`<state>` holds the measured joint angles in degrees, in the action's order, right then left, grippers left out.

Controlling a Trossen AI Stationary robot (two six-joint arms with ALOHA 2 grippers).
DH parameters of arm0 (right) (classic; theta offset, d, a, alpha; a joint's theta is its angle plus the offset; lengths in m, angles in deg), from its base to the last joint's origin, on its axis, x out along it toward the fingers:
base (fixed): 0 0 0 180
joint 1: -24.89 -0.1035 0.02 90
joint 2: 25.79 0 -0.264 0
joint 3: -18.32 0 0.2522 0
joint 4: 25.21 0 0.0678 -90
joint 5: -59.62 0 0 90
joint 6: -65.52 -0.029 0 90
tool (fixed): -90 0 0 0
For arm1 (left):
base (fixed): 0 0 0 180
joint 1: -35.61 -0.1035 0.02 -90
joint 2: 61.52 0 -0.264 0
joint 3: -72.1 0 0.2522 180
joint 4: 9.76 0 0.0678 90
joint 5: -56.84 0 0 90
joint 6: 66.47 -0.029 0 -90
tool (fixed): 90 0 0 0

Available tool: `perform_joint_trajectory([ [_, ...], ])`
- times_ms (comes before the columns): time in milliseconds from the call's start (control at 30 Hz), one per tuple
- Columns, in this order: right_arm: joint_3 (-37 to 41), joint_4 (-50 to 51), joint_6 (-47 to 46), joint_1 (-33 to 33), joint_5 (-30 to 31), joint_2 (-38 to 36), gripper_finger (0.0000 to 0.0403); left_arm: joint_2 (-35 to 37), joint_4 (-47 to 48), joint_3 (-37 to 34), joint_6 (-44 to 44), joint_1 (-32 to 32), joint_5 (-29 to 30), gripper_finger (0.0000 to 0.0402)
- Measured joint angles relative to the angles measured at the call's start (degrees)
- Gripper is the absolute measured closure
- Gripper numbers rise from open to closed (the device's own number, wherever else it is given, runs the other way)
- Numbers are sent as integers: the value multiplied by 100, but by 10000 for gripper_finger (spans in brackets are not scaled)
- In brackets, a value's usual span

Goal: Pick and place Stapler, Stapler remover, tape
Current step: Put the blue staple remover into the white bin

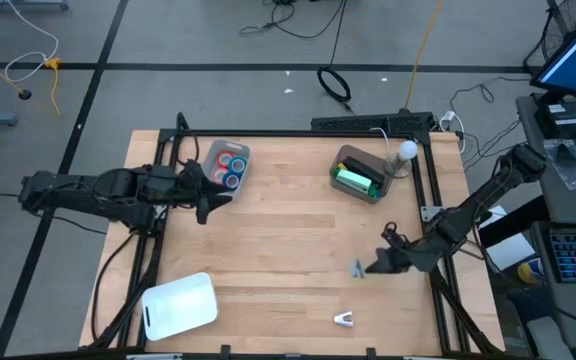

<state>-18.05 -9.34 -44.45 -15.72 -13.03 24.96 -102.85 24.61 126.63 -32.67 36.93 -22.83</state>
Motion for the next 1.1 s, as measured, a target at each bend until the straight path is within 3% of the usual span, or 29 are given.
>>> perform_joint_trajectory([
  [100,0,-886,747,184,601,3,402,-283,-508,0,17,0,-235,204],
  [233,0,-2286,2027,552,1119,145,402,-811,-1457,0,-30,0,-970,204],
  [467,-33,-4398,3941,1295,1124,967,403,-1829,-3192,-2,164,4,-2086,204],
  [767,-1128,-4523,5237,1959,266,2249,403,-2827,-4532,-2,1097,2,-2531,204],
  [1100,-1763,-4518,6015,2516,-442,2858,403,-3445,-5506,0,1896,88,-2956,204],
])
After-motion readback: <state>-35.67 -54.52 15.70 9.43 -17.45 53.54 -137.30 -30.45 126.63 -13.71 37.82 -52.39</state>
